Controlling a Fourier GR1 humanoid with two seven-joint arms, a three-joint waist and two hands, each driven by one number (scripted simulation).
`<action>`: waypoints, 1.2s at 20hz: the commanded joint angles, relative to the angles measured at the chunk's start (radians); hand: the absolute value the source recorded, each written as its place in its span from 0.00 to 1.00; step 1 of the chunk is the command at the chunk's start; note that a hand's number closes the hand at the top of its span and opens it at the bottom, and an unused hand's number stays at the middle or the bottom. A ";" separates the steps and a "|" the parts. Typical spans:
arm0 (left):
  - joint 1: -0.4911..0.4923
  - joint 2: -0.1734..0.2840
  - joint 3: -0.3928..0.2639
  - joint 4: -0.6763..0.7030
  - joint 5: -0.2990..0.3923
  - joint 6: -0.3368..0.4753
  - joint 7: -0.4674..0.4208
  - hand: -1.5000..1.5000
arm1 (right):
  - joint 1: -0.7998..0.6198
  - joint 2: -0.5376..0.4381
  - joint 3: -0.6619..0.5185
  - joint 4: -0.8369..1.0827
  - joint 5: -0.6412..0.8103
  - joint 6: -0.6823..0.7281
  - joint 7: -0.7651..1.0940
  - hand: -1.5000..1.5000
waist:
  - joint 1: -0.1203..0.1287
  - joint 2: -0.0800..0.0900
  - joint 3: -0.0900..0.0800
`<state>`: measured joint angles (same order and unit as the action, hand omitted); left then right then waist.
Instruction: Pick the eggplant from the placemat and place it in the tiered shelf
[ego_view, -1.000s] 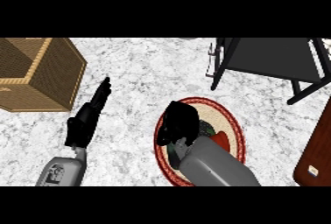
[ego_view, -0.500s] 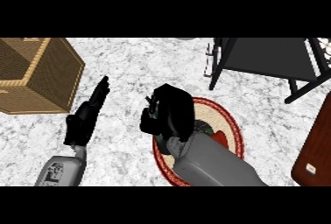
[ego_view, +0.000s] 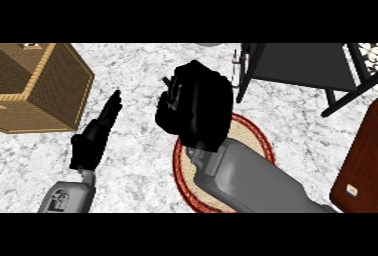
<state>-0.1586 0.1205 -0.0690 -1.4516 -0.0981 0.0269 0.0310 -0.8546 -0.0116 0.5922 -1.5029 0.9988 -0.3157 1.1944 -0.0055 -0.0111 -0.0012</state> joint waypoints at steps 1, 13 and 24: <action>0.003 0.006 0.015 0.015 0.007 -0.006 -0.019 0.50 | -0.027 0.011 -0.012 -0.107 0.138 0.108 0.270 1.00 | -0.018 -0.003 0.000; -0.041 -0.034 -0.014 0.021 -0.021 0.017 0.014 0.50 | -0.205 0.010 -0.253 -0.040 0.318 0.284 0.204 1.00 | 0.001 0.006 0.000; -0.039 0.007 0.027 0.045 0.006 -0.034 -0.012 0.50 | -0.359 -0.081 -0.544 -0.011 0.353 0.403 0.012 1.00 | 0.006 0.010 0.000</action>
<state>-0.1818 0.1138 -0.0628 -1.4452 -0.1088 0.0188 0.0395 -1.1151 -0.0765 0.1156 -1.5448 1.3358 -0.0101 1.1129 -0.0016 -0.0032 -0.0003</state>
